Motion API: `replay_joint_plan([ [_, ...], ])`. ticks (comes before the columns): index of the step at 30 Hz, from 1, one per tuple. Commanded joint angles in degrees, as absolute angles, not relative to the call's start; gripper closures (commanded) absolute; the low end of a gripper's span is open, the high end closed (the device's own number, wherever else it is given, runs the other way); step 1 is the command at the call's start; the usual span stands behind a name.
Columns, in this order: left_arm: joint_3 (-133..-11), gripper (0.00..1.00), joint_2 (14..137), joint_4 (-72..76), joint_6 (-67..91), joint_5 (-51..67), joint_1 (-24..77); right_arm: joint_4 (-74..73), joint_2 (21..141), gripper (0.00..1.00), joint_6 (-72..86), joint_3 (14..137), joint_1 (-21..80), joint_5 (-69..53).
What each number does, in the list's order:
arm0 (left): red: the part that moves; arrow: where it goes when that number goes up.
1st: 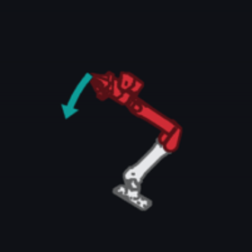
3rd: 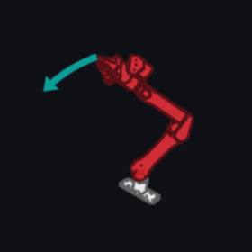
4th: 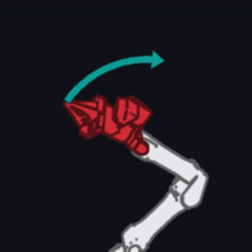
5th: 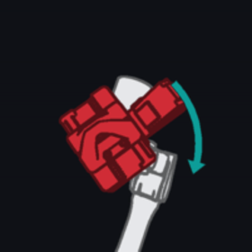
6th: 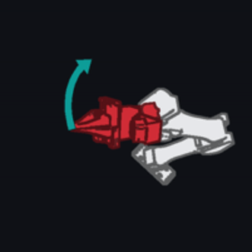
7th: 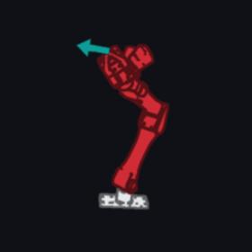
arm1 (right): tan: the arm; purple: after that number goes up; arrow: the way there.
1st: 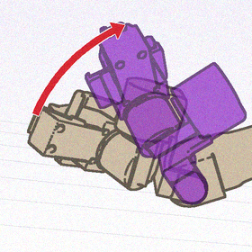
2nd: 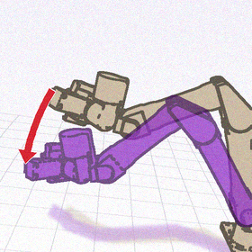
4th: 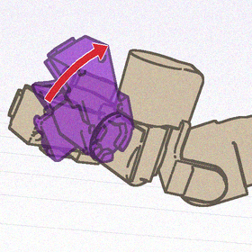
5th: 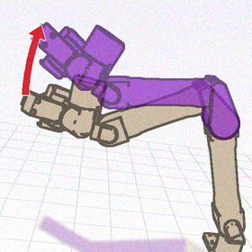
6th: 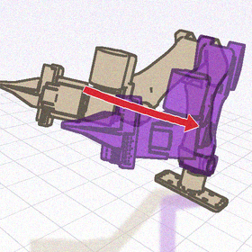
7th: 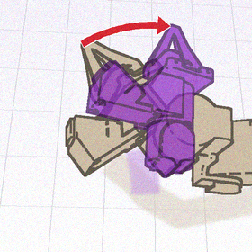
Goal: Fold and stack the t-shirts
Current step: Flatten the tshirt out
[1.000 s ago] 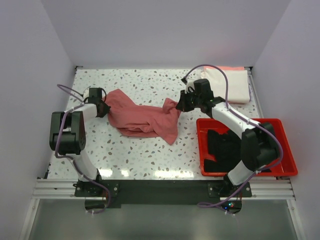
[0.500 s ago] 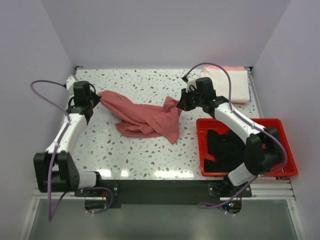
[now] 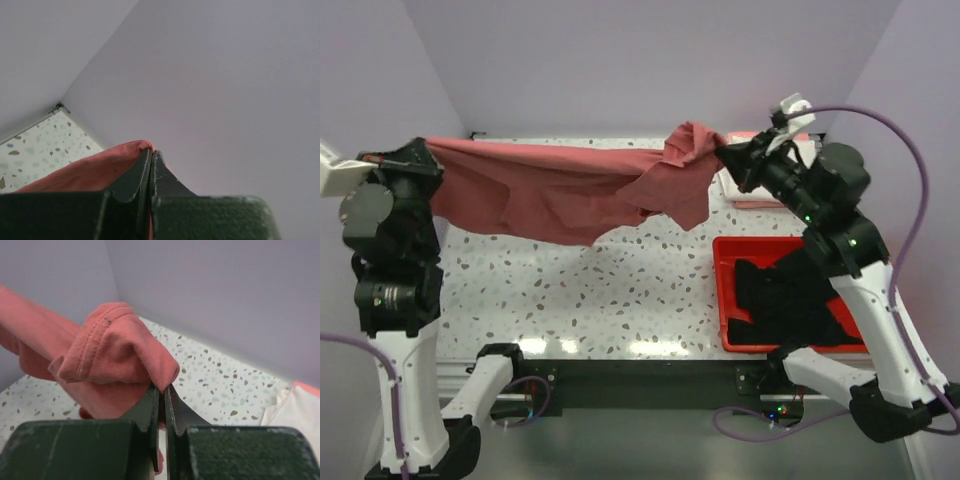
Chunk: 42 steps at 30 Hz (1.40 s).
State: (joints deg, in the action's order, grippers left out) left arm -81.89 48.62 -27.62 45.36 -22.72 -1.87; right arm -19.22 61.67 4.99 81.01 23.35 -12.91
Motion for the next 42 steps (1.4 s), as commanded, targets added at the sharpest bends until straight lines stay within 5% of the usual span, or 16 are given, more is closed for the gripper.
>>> replay_joint_plan([
  [1,-91.30,1.00,46.15,-32.95,42.63,-29.43,-2.20,-21.27,56.96,1.00,2.55,86.12,23.20,-9.41],
  [13,-98.18,1.00,39.90,-38.94,40.87,-39.82,-2.20,-24.79,47.20,1.00,1.76,88.60,23.20,-6.07],
  [25,-68.51,1.00,57.34,-29.65,45.53,-41.92,-2.20,-9.44,63.08,0.97,8.61,61.12,23.29,-5.98],
  [26,-67.42,0.97,60.70,-29.01,45.70,-41.49,-2.46,-7.93,69.28,0.97,8.44,59.95,23.20,-5.72],
  [29,-70.21,0.28,76.51,-31.28,45.09,-35.45,-4.65,-9.21,80.73,0.73,7.83,63.70,22.94,-2.03],
  [30,-71.96,0.02,80.21,-33.12,45.26,-34.20,-5.18,-11.32,87.99,0.31,7.04,66.16,22.94,1.55],
  [33,-78.83,0.00,90.16,-39.63,46.32,-31.91,-5.80,-19.68,94.73,0.01,6.24,75.92,22.85,5.61],
  [42,-63.48,0.00,79.82,-29.10,42.80,-12.41,-5.19,-18.10,90.18,0.01,6.86,74.54,24.87,1.75],
])
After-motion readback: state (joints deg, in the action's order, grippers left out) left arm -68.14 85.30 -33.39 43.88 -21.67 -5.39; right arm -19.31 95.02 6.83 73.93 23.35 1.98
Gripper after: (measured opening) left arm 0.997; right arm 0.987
